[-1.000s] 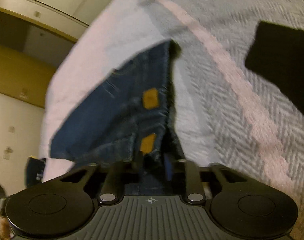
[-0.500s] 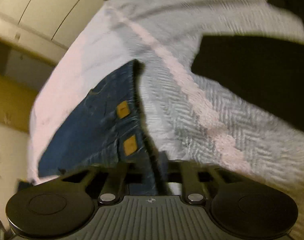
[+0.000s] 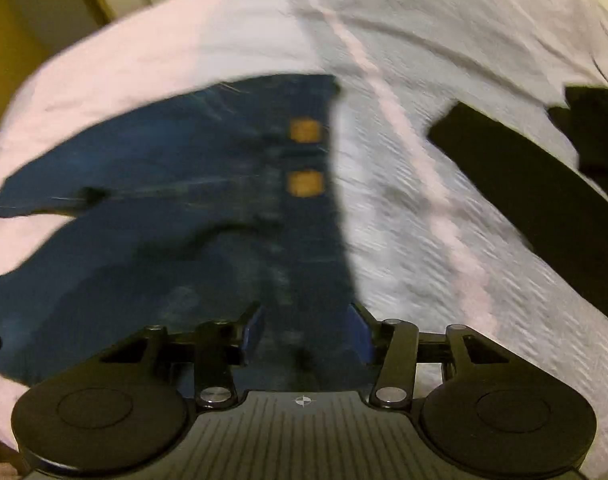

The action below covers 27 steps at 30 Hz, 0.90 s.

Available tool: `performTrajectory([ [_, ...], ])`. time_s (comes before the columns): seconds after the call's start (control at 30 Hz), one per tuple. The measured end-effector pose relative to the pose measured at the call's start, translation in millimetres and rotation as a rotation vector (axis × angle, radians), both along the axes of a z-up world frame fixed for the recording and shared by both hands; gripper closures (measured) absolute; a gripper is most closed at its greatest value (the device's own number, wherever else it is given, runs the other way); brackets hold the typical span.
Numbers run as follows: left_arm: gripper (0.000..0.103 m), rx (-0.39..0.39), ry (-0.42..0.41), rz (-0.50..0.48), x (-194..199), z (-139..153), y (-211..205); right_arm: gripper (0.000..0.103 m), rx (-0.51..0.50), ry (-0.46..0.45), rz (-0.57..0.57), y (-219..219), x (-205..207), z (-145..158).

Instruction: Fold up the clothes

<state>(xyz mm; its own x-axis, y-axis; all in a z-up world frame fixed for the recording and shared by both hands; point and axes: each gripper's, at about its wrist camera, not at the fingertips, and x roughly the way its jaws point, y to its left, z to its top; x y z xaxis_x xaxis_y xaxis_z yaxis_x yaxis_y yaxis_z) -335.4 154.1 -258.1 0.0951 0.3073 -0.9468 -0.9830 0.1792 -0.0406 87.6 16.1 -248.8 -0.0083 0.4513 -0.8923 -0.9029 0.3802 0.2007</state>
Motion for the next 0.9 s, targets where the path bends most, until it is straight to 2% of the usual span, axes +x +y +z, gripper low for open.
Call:
performTrajectory([
  [0.03,0.087,0.000,0.007,-0.003,-4,2,0,0.054,-0.047,0.007,-0.005,3,-6,-11],
  [0.1,0.087,-0.005,0.021,-0.010,-16,7,2,0.054,-0.236,-0.011,-0.054,6,-16,-36],
  [0.13,0.087,-0.004,0.027,-0.015,-24,11,1,0.054,-0.281,-0.016,-0.088,5,-22,-39],
  [0.2,0.086,0.006,0.033,-0.028,-43,21,-1,0.053,-0.220,-0.001,-0.131,-4,-38,-17],
  [0.33,0.085,0.032,0.041,-0.056,-85,44,-6,0.053,-0.134,-0.016,-0.121,-10,-86,34],
  [0.47,0.084,0.059,0.066,-0.079,-118,71,-13,0.053,-0.074,0.024,-0.155,-12,-135,73],
  [0.63,0.072,0.146,0.051,-0.095,-141,117,-25,0.053,-0.030,0.005,-0.113,-16,-173,112],
  [0.9,0.070,0.265,-0.010,-0.105,-156,175,-50,0.049,0.025,-0.068,-0.047,-16,-219,163],
])
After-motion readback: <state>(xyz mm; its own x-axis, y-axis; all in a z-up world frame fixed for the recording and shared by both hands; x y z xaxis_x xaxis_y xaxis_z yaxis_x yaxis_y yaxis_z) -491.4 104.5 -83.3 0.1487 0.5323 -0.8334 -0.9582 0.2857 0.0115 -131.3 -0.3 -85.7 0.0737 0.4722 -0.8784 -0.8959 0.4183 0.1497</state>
